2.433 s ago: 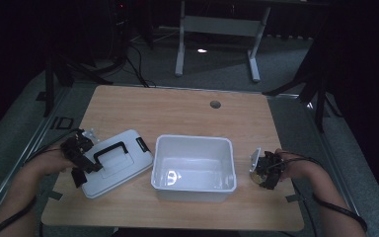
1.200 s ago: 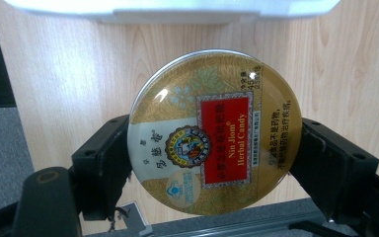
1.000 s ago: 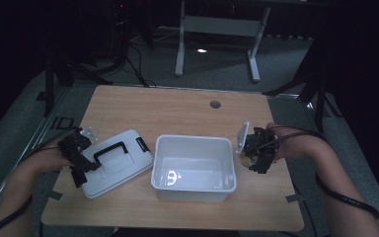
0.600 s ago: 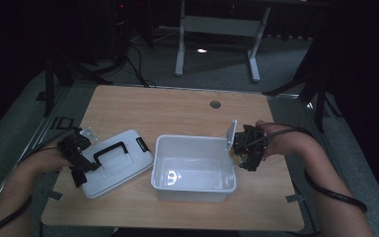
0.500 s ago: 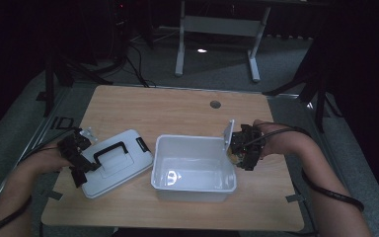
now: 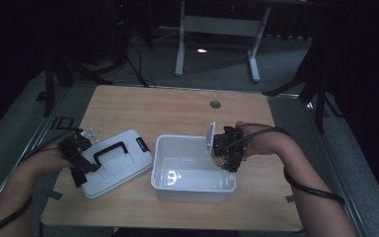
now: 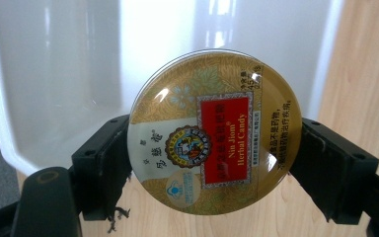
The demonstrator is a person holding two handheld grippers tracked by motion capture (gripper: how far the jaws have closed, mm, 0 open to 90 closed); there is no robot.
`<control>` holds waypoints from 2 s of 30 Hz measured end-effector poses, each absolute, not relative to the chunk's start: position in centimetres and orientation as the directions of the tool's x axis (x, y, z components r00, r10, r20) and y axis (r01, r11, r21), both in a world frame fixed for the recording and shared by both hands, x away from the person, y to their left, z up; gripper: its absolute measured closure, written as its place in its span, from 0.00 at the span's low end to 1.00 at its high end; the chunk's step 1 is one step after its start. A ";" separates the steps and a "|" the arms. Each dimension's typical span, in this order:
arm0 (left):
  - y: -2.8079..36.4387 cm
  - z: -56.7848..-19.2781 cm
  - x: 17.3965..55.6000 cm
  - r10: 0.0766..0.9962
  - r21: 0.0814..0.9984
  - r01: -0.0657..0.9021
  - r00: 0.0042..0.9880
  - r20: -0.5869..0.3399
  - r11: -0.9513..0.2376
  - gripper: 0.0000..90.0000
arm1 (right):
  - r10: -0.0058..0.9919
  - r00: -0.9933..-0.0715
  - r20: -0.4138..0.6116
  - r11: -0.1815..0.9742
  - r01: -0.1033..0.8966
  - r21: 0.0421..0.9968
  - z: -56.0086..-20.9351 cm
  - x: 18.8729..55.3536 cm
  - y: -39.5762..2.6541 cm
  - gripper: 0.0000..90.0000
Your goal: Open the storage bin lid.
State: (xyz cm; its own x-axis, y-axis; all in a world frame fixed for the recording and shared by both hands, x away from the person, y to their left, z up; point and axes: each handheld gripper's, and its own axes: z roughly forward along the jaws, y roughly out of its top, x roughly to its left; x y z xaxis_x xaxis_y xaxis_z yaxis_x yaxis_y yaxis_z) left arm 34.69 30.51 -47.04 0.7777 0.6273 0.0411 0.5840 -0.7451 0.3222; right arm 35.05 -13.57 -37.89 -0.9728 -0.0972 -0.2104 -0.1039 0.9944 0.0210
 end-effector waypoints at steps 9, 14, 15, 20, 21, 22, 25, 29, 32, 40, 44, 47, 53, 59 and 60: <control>30.7 -47.1 34.6 0.629 0.319 0.587 0.776 0.040 -0.744 0.09 | -0.102 -0.982 -0.161 0.995 -0.102 -0.009 -40.6 35.1 -12.7 0.23; 30.7 -47.1 34.6 0.630 0.322 0.587 0.776 0.037 -0.743 0.09 | -0.103 -0.985 -0.137 0.995 -0.101 -0.021 -42.0 35.1 -12.4 0.23; 30.7 -47.1 34.7 0.628 0.323 0.586 0.777 0.036 -0.743 0.09 | -0.107 -0.985 -0.133 0.994 -0.105 -0.022 -42.3 35.1 -12.3 0.23; 30.6 -47.4 34.7 0.628 0.316 0.587 0.778 0.034 -0.745 0.09 | -0.105 -0.988 -0.116 0.994 -0.101 -0.036 -43.3 35.1 -12.0 0.23; 30.6 -47.4 34.7 0.626 0.314 0.587 0.779 0.035 -0.746 0.09 | -0.109 -0.987 -0.115 0.994 -0.105 -0.040 -43.5 35.1 -11.9 0.23; 30.5 -47.4 34.7 0.627 0.316 0.587 0.779 0.033 -0.745 0.09 | -0.110 -0.988 -0.110 0.993 -0.105 -0.045 -43.7 35.0 -11.8 0.23; 30.5 -47.6 34.8 0.625 0.317 0.586 0.780 0.028 -0.745 0.09 | -0.126 -0.986 -0.106 0.991 -0.122 -0.050 -44.2 35.0 -11.6 0.23; 30.5 -47.6 34.8 0.624 0.316 0.585 0.781 0.029 -0.747 0.09 | -0.140 -0.985 -0.096 0.989 -0.135 -0.059 -44.9 34.9 -11.3 0.23; 30.5 -47.6 34.8 0.623 0.314 0.585 0.782 0.027 -0.748 0.09 | -0.139 -0.986 -0.089 0.989 -0.133 -0.070 -45.4 34.9 -11.1 0.23; 30.4 -47.6 34.9 0.622 0.312 0.584 0.783 0.027 -0.749 0.09 | -0.135 -0.989 -0.066 0.985 -0.127 -0.118 -47.3 35.0 -10.8 0.23; 30.4 -47.6 34.9 0.620 0.311 0.583 0.784 0.027 -0.751 0.09 | -0.126 -0.990 -0.059 0.983 -0.116 -0.140 -48.1 35.1 -10.7 0.23; 30.4 -47.6 35.0 0.620 0.305 0.584 0.784 0.027 -0.752 0.09 | -0.116 -0.992 -0.055 0.982 -0.106 -0.159 -48.7 35.3 -10.7 0.23; 30.3 -47.7 35.1 0.619 0.303 0.583 0.785 0.026 -0.753 0.09 | -0.108 -0.993 -0.045 0.979 -0.098 -0.178 -49.4 35.5 -10.5 0.23; 30.1 -47.7 35.1 0.614 0.303 0.579 0.789 0.025 -0.757 0.09 | -0.101 -0.994 -0.040 0.978 -0.092 -0.185 -49.7 35.8 -10.4 0.23; 30.1 -47.7 35.1 0.614 0.305 0.579 0.789 0.023 -0.756 0.09 | -0.101 -0.994 -0.039 0.978 -0.092 -0.187 -49.7 35.8 -10.4 0.23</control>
State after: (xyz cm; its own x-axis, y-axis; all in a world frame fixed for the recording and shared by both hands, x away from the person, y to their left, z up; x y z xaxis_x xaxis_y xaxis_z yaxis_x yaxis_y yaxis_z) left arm 35.13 30.12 -47.68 0.7892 0.6137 0.0229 0.5791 -0.7562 0.3047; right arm 35.79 -10.40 -49.67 -0.9941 -0.1007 -0.0393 -0.0916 0.9780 -0.1872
